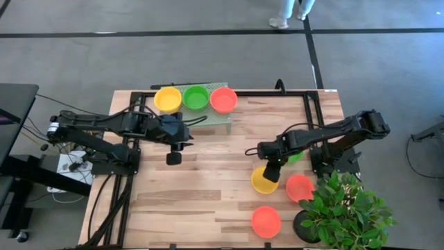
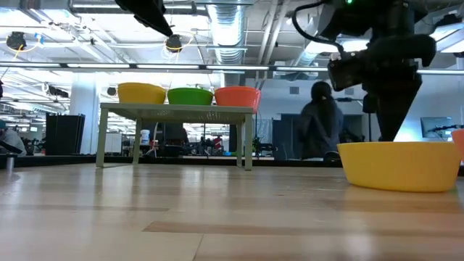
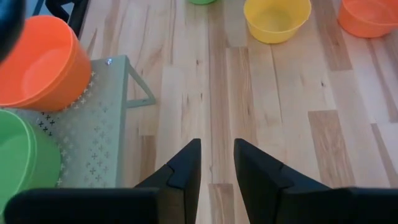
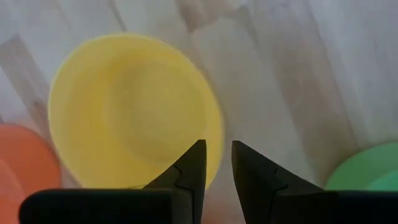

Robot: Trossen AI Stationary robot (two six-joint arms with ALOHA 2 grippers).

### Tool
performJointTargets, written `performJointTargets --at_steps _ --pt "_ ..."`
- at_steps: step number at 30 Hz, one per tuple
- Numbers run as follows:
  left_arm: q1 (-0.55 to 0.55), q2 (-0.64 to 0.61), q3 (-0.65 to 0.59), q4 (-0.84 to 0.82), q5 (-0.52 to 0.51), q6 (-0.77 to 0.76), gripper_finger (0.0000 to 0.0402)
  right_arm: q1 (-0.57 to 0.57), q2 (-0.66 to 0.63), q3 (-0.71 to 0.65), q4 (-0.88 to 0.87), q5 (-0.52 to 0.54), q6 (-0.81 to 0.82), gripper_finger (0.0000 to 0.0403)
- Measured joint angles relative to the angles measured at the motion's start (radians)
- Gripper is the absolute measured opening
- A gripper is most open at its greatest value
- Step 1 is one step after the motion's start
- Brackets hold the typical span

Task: Pick & Place Mini bowls
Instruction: Stack the yellow bowl on top of the other yellow bowls on the shelf

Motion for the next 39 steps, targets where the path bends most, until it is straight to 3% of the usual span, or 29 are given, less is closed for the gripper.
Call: performJointTargets --at_steps 22,31,36,39 --pt "-0.001 0.001 0.0 0.014 0.0 0.001 0.0097 -0.011 0.156 0.0 0.04 0.002 -0.065 0.007" --pt "-0.027 0.002 -0.001 0.057 0.027 0.0 0.0097 -0.016 0.147 0.028 0.067 0.0 -0.111 0.0007" --pt "-0.088 0.013 -0.074 0.256 0.177 0.01 0.0097 -0.02 0.147 0.148 0.06 0.0 -0.037 0.0013" --pt "-0.145 0.03 -0.132 0.382 0.195 0.074 0.0097 -0.029 0.157 0.257 0.015 0.0 -0.062 0.0007"
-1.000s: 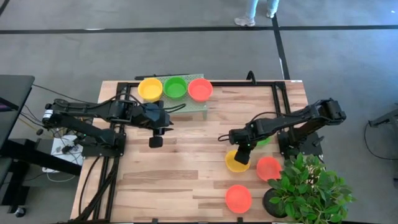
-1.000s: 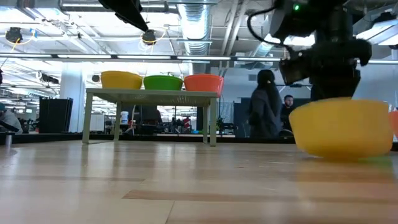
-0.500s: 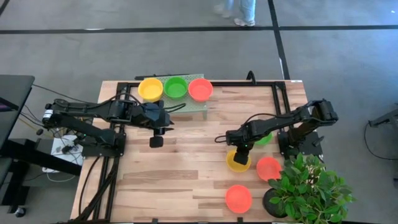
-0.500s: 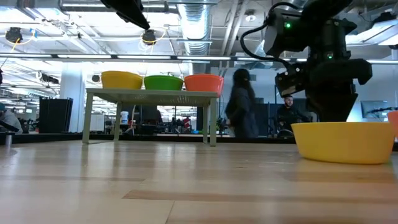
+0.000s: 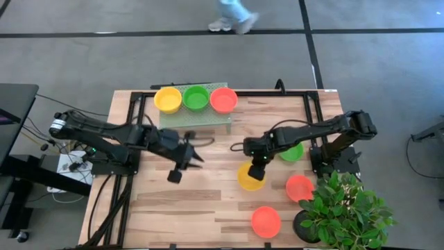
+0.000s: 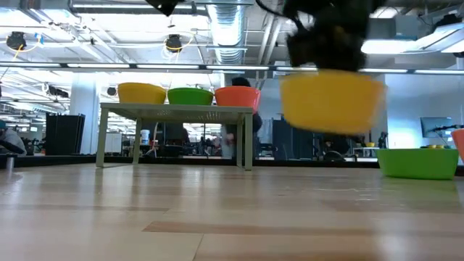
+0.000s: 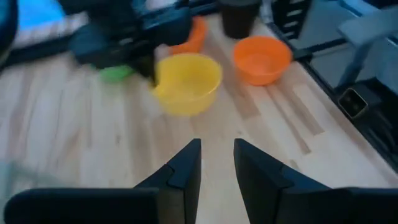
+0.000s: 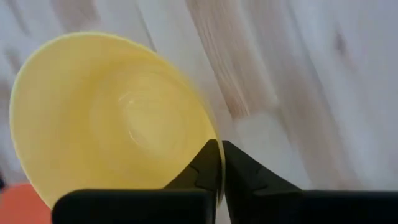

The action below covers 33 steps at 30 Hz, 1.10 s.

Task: Pick & Place Mini bowls
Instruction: Stack the yellow bowl on top of the other yellow bowls on the shelf

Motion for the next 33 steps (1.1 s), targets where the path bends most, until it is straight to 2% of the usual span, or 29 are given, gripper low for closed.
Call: performJointTargets --at_steps 4,9,13,17,19,21,24,27,30,33 --pt "-0.049 0.052 -0.054 0.132 -0.036 0.086 0.0097 -0.025 0.051 0.127 -0.02 0.001 -0.076 0.0005" --pt "-0.052 0.158 -0.058 0.152 -0.113 0.124 0.0112 -0.058 0.184 0.276 -0.031 -0.005 -0.152 0.0021" --pt "-0.048 0.23 -0.059 0.169 -0.121 0.187 0.0133 -0.08 0.33 0.402 -0.12 -0.081 -0.305 0.0028" --pt "-0.055 0.276 -0.067 0.164 -0.127 0.18 0.0149 -0.093 0.431 0.512 -0.173 -0.142 -0.46 0.0017" --pt "-0.062 0.271 -0.093 0.17 -0.115 0.177 0.0152 -0.107 0.446 0.535 -0.206 -0.142 -0.482 0.0008" --pt "-0.07 0.279 -0.114 0.236 -0.063 0.176 0.0151 -0.123 0.446 0.546 -0.158 -0.138 -0.494 0.0004" --pt "-0.091 0.28 -0.148 0.311 -0.044 0.175 0.0144 -0.145 0.424 0.546 -0.114 -0.147 -0.499 0.0008" --pt "-0.102 0.277 -0.167 0.374 -0.082 0.197 0.0134 -0.161 0.413 0.548 -0.051 -0.154 -0.499 0.0011" --pt "-0.104 0.276 -0.168 0.383 -0.149 0.239 0.0125 -0.172 0.415 0.552 -0.06 -0.155 -0.499 0.0009" --pt "-0.103 0.274 -0.168 0.394 -0.166 0.275 0.0117 -0.172 0.421 0.556 -0.03 -0.156 -0.502 0.0005"
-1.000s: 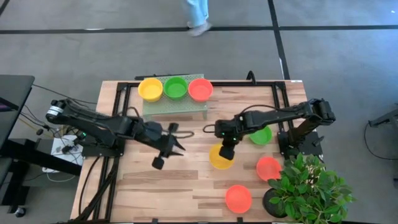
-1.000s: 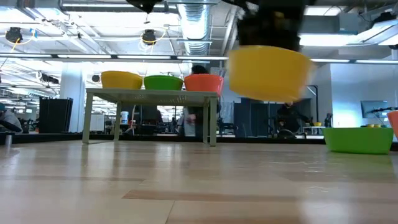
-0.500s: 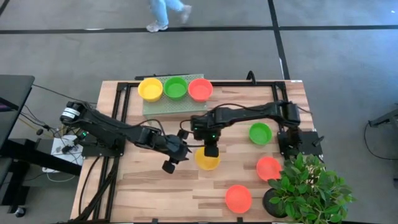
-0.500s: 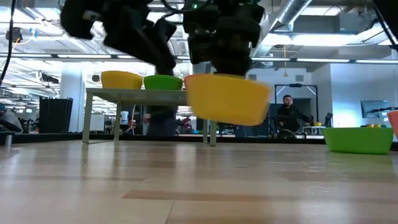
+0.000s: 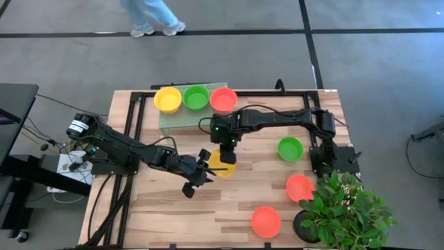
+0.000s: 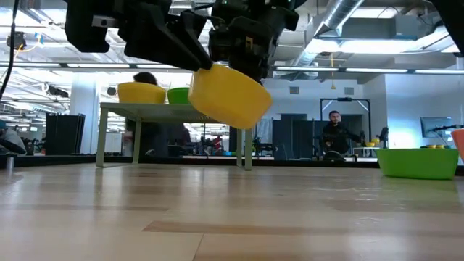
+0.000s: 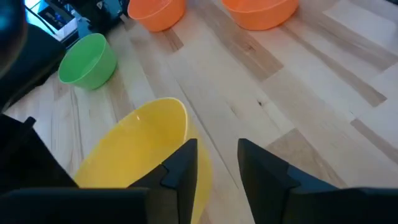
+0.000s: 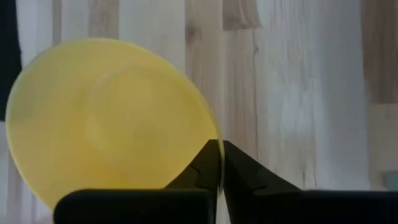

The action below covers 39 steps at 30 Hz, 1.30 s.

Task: Pick & Place Mini bowls
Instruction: Stack the yellow bowl on top of the other yellow bowls on the shelf

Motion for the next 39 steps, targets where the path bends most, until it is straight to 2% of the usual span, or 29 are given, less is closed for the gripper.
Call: performJointTargets --at_steps 5,10,18,39 --pt "0.009 -0.001 0.0 -0.003 0.003 -0.005 0.0111 0.005 0.001 -0.001 0.056 0.003 0.081 0.0006" --pt "-0.025 -0.014 0.0 -0.002 -0.014 -0.005 0.0111 0.006 -0.005 -0.002 0.04 0.0 0.165 0.001" --pt "-0.048 -0.032 0.0 0.001 -0.135 -0.001 0.0111 0.004 -0.005 -0.002 0.056 -0.002 0.254 0.0004" --pt "-0.029 -0.042 -0.026 -0.066 -0.113 -0.092 0.0112 0.002 -0.005 -0.001 0.033 -0.028 0.259 0.0007"
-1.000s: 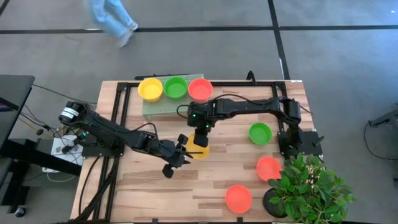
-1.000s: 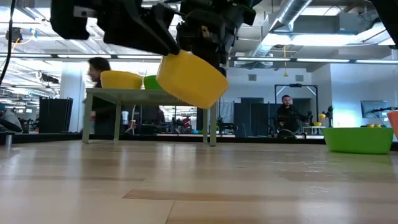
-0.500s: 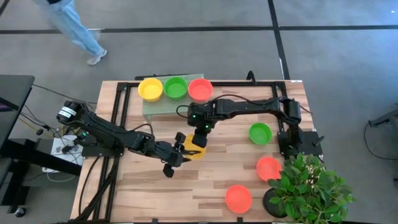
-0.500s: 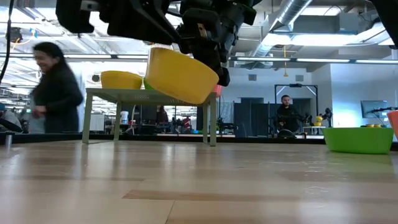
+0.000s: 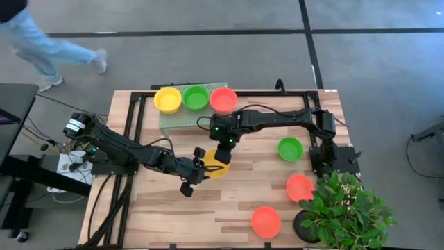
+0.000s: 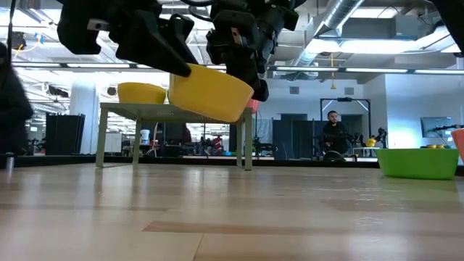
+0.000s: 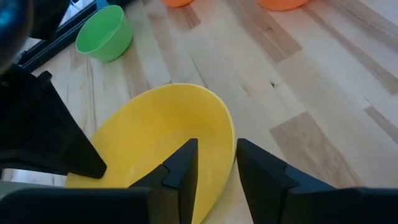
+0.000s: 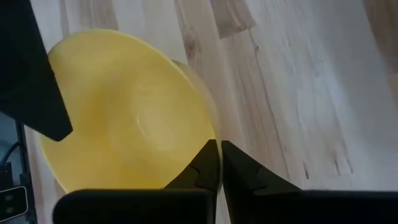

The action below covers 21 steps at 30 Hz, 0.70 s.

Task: Pick & Place Mini bowls
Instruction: Stack the yellow bowl on top of the other yellow bowls on the shelf

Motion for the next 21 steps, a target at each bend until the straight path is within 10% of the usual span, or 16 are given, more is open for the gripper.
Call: performJointTargets --at_steps 21 --pt "0.007 0.0 0.0 -0.041 0.133 -0.111 0.0008 0.002 -0.034 0.016 0.07 -0.03 -0.057 0.0045"
